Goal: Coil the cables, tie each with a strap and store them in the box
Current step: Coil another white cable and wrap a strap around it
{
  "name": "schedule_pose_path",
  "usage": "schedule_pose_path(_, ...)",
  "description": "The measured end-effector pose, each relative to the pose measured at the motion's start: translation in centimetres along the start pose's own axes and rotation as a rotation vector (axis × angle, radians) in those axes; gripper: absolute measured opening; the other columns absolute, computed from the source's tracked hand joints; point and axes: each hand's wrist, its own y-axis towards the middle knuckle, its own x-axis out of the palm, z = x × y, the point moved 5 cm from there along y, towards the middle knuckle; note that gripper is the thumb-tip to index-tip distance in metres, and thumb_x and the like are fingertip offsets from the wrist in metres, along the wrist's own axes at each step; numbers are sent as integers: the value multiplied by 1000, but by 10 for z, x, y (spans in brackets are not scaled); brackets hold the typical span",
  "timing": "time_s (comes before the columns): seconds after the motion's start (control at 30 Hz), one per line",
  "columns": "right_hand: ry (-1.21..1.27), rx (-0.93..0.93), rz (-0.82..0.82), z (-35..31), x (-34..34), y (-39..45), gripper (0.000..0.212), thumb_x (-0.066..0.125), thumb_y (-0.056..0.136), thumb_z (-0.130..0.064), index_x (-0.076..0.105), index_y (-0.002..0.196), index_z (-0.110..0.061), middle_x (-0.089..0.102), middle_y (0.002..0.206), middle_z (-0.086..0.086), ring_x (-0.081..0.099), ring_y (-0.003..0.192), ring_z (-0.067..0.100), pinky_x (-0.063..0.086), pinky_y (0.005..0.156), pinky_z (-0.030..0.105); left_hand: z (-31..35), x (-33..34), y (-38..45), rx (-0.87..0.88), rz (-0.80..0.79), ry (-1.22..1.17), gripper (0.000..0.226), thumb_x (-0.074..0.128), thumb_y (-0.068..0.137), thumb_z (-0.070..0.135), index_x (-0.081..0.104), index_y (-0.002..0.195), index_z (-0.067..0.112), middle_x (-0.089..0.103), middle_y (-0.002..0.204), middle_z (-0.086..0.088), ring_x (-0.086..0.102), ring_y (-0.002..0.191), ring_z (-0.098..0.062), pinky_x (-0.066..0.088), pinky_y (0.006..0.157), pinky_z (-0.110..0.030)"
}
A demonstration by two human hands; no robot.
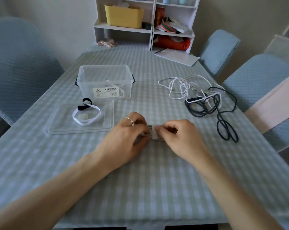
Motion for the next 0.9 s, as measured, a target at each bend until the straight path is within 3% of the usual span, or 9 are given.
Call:
schedule_pose_path(0.17, 17, 191, -170, 3, -2, 10, 41, 67, 87, -48, 69, 61, -17, 44, 46, -3, 41, 47, 11, 32, 51, 28, 2, -10, 3, 56, 119, -68, 19, 80, 82, 17, 65, 86, 7, 59, 101, -1, 57, 79, -3, 47, 76, -12)
schedule_pose_path(0.33, 110, 240, -175, 2, -3, 14, 34, 77, 78, -42, 71, 66, -11, 42, 51, 1, 37, 50, 13, 29, 55, 32, 7, -11, 4, 112, 145, -52, 19, 69, 87, 26, 63, 85, 8, 58, 102, 1, 58, 80, -5, 50, 70, -23)
schedule_pose_path(0.43, 40, 217, -93, -3, -2, 12, 31, 75, 78, -42, 72, 69, -13, 57, 57, 12, 44, 49, 21, 33, 49, 30, 5, -12, 7, 102, 137, -40, 19, 71, 85, 26, 63, 88, 8, 58, 102, 2, 59, 81, -8, 50, 69, -24)
schedule_pose_path(0.5, 43, 178, -29, -6, -3, 9, 29, 77, 78, -40, 73, 67, -14, 65, 59, 6, 53, 50, 19, 38, 49, 29, 2, -12, 8, 66, 133, -47, 20, 77, 82, 21, 65, 90, 8, 59, 102, 1, 60, 82, -10, 50, 71, -23)
schedule_pose_path(0.6, 151, 179, 29, -8, -3, 5, 18, 80, 79, -33, 73, 67, -20, 64, 51, -12, 56, 46, 2, 36, 45, 14, -2, -14, 9, -38, 145, -141, 26, 84, 73, 14, 67, 92, 8, 61, 105, -1, 61, 87, -8, 51, 77, -18)
schedule_pose_path(0.77, 331, 281, 37, -1, 0, 4, 19, 83, 76, -31, 74, 69, -16, 61, 52, -3, 55, 48, 9, 42, 50, 25, -7, -15, 9, -333, 104, -480, 24, 81, 79, 5, 66, 88, 22, 67, 105, 4, 69, 97, -7, 56, 81, -19)
schedule_pose_path(0.9, 332, 313, 0, 0, 3, 3, 18, 82, 76, -32, 75, 71, -16, 53, 48, -8, 46, 46, 9, 36, 50, 26, -12, -13, 9, -433, 128, -517, 25, 75, 84, 0, 66, 80, 24, 71, 103, 10, 69, 96, -3, 53, 80, -17)
